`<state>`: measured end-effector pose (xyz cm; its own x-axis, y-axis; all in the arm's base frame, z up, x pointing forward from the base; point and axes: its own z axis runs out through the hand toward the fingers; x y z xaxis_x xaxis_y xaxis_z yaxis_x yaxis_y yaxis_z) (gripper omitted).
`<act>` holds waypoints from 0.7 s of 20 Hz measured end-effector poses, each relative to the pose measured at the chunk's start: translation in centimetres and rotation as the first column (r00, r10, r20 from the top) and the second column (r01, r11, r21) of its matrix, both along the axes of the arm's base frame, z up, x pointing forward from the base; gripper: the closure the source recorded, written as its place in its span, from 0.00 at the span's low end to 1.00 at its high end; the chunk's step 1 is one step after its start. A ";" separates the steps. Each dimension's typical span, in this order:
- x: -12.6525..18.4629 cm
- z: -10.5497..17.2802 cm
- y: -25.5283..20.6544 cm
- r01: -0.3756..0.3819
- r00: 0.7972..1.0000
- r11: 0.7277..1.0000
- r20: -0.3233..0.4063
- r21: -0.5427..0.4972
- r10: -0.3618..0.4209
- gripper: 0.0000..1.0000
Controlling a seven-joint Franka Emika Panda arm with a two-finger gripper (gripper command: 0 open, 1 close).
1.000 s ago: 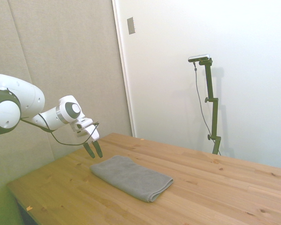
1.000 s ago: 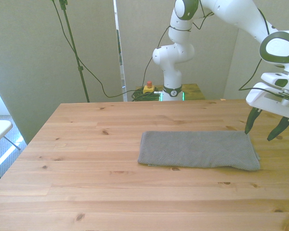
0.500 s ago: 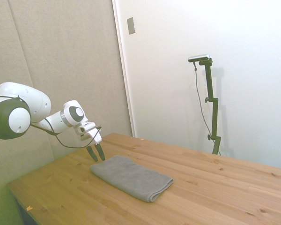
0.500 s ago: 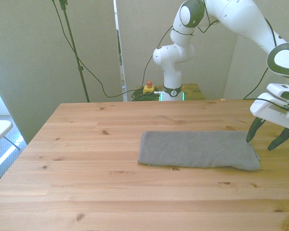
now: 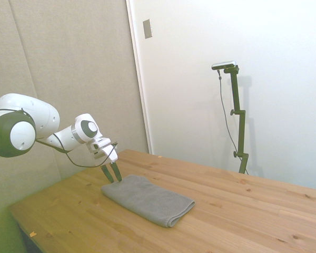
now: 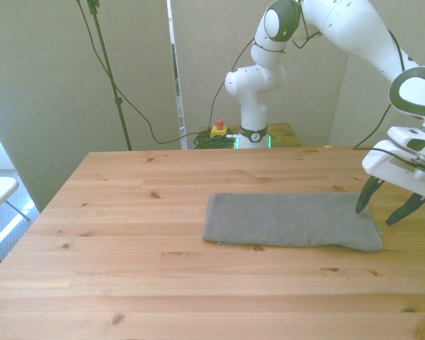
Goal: Fold the towel
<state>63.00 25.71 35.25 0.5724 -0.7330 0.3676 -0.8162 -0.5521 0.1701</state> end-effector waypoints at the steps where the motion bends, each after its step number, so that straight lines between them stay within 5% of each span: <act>1: 0.1 0.0 -0.2 0.003 1.000 1.000 0.000 0.000 -0.003 0.00; 13: -0.1 -0.2 -3.3 0.026 1.000 1.000 0.008 0.013 -0.026 0.00; 14: -0.2 -0.2 -3.3 0.025 1.000 1.000 0.009 0.015 -0.025 1.00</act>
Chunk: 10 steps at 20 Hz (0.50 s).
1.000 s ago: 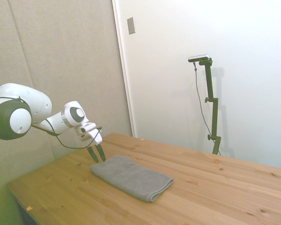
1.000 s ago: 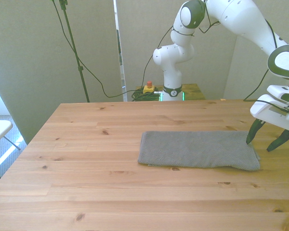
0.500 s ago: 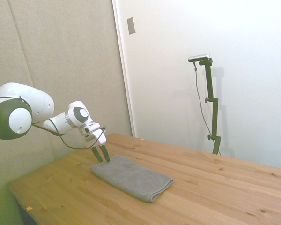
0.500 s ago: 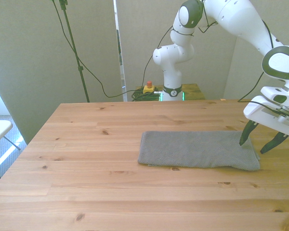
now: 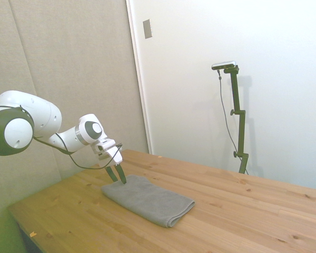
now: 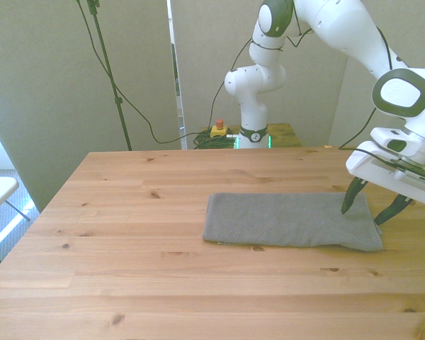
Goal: Fold the towel
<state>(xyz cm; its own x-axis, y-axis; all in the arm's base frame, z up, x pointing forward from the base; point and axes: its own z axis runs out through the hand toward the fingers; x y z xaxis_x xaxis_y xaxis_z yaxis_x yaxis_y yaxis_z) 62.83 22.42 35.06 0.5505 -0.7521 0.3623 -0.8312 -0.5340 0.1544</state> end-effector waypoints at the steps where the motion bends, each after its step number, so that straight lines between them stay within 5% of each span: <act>1: -0.1 0.0 0.0 -0.001 1.000 1.000 0.002 0.002 0.001 1.00; 10: -0.6 0.0 -0.6 -0.014 1.000 1.000 0.023 0.022 0.013 1.00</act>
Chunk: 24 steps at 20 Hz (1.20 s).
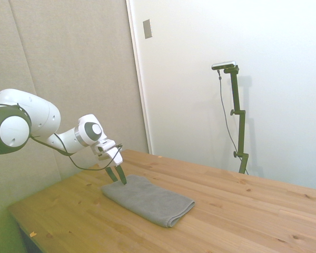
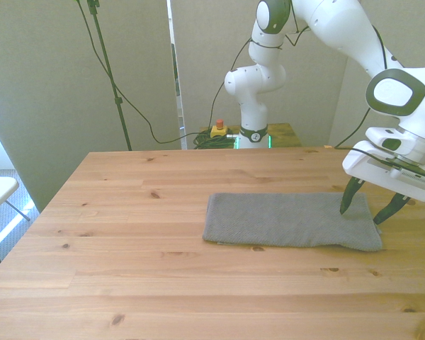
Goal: Fold the towel
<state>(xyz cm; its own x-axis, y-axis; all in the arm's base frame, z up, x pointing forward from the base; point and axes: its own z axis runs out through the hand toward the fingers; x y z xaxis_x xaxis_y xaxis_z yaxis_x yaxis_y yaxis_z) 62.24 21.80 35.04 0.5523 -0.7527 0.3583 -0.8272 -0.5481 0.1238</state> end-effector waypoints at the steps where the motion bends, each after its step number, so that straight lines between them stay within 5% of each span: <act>1: 0.0 -0.1 0.0 -0.002 1.000 1.000 0.003 0.003 0.002 1.00; 24: -0.9 -0.7 -1.7 -0.021 1.000 1.000 -0.009 0.011 0.021 1.00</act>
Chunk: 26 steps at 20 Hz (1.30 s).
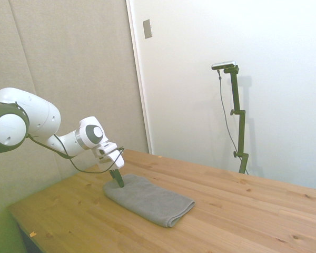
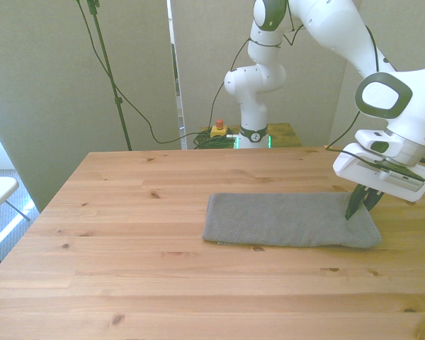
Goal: Fold the towel
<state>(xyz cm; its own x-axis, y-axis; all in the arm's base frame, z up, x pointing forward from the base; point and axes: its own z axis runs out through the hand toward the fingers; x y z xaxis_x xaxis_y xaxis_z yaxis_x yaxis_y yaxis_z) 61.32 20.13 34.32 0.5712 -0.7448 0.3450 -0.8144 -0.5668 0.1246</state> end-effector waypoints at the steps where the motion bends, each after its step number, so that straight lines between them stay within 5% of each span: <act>1: -0.1 0.0 -0.1 -0.006 1.000 1.000 0.003 0.004 0.006 1.00; 10: -1.0 1.4 -2.2 -0.049 0.999 0.986 0.005 0.157 0.049 1.00; 26: -4.5 11.1 -13.3 -0.089 0.987 0.948 0.154 0.306 0.043 1.00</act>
<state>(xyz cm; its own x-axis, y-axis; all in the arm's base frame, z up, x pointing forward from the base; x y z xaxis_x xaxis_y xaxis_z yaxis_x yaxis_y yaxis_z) 56.87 6.81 45.47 0.5841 -0.7905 0.1840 -0.7701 -0.6114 -0.1821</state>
